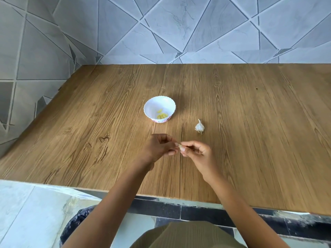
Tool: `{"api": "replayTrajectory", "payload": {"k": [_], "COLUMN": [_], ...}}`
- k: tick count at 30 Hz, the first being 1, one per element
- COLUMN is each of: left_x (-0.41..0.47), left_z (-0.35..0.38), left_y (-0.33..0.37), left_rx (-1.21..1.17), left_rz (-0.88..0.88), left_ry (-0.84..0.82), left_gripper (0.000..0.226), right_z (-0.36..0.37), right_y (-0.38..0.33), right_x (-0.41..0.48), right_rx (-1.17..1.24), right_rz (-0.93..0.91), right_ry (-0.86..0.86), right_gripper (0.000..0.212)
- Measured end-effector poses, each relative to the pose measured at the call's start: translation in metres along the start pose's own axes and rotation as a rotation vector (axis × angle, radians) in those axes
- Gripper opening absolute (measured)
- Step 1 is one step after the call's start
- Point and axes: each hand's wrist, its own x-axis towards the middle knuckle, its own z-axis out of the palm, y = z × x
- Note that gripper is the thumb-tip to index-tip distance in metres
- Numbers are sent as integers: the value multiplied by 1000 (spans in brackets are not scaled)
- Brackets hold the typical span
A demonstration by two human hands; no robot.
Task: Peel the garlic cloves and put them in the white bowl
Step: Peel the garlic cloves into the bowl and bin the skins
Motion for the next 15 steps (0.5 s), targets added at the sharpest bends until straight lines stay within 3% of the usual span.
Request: {"api": "replayTrajectory", "payload": {"k": [5, 8, 11, 13, 15], "left_x": [-1, -3, -5, -4, -4], "left_z": [4, 9, 14, 15, 17], "left_y": [-6, -12, -14, -13, -13], "left_rx": [-96, 129, 346, 357, 328], "left_rz": [15, 199, 393, 429, 416], "left_ry": [16, 93, 167, 206, 223], "left_gripper": [5, 5, 4, 8, 11], "right_z": [0, -2, -5, -5, -3], "right_y": [-11, -11, -9, -5, -5], "right_x": [2, 3, 4, 7, 10], "right_rx": [262, 80, -392, -677, -843], "right_rz": [251, 211, -102, -397, -562], "right_ry": [41, 52, 66, 109, 146], "right_gripper": [13, 14, 8, 7, 9]}}
